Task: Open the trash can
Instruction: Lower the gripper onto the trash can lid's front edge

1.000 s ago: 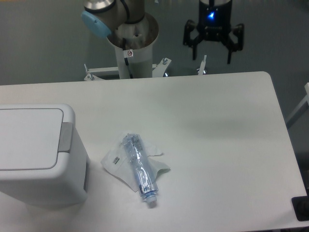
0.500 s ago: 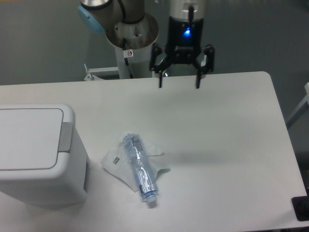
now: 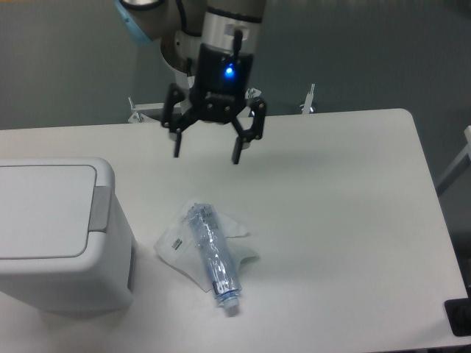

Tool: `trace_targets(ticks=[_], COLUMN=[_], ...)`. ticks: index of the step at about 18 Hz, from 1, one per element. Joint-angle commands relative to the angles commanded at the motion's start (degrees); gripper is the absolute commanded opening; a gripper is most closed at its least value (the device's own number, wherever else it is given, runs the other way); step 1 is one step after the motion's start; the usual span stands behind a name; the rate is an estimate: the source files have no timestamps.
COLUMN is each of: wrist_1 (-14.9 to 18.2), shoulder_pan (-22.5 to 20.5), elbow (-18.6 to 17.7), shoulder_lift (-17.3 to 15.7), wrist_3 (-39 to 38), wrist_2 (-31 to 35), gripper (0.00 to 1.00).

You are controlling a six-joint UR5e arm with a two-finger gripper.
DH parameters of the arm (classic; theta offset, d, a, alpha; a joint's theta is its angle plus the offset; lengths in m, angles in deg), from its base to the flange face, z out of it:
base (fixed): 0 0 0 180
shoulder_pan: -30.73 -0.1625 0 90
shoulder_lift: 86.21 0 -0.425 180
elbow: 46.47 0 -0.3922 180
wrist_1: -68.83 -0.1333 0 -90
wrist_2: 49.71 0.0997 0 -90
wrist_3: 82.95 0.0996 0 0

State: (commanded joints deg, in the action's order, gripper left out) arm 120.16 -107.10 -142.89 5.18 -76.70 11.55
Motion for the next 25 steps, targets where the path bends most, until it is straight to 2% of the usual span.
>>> trace_targets(ticks=[5, 15, 25], wrist_1=[-0.09, -0.18, -0.18], shoulder_pan=[2.47, 5.11, 6.34], elbow=[3.7, 3.53, 3.26], shoulder_lift=[3.61, 6.16, 7.13], wrist_3=[-2.47, -2.38, -2.38], wrist_2=[0.0, 0.44, 0.44], gripper=[1.0, 1.0, 1.0])
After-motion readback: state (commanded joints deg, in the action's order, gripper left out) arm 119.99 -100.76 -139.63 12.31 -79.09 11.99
